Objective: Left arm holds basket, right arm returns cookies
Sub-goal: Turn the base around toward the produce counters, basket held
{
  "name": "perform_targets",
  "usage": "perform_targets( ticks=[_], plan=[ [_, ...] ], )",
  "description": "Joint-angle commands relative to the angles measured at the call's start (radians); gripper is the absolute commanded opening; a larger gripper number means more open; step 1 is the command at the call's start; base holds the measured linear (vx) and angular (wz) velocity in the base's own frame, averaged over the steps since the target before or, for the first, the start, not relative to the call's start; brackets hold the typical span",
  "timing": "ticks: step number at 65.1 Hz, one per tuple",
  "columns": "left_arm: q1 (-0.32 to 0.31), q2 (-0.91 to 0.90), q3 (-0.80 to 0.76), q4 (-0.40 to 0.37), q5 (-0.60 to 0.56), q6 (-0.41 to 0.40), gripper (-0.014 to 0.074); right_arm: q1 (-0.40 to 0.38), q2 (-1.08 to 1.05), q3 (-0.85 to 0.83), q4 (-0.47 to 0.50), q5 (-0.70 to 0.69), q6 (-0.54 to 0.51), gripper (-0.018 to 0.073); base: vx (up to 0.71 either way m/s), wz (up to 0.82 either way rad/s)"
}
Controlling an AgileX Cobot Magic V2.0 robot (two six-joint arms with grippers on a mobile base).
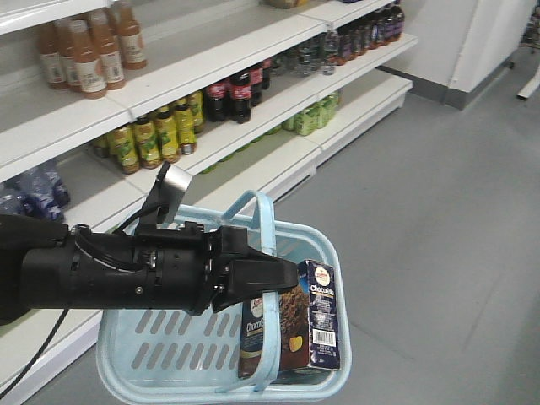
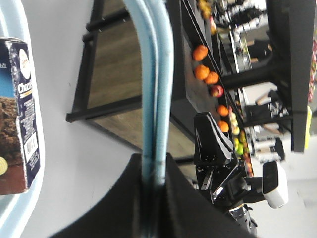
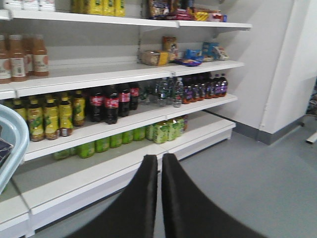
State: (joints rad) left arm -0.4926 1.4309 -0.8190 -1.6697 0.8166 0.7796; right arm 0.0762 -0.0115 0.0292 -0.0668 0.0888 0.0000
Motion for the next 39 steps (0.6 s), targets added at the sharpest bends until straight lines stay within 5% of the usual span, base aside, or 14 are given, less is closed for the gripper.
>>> perform_targets(
  ticks=[1, 39],
  plan=[
    [-0.005, -0.042, -0.033, -0.110, 0.057, 0.013, -0.0003, -0.007, -0.012, 0.017, -0.008, -0.075, 0.000, -0.0011, 0.16, -0.65],
    [-0.005, -0.042, -0.033, -0.110, 0.057, 0.013, -0.0003, -0.007, -0.012, 0.017, -0.008, -0.075, 0.000, -0.0011, 0.15, -0.64]
  ],
)
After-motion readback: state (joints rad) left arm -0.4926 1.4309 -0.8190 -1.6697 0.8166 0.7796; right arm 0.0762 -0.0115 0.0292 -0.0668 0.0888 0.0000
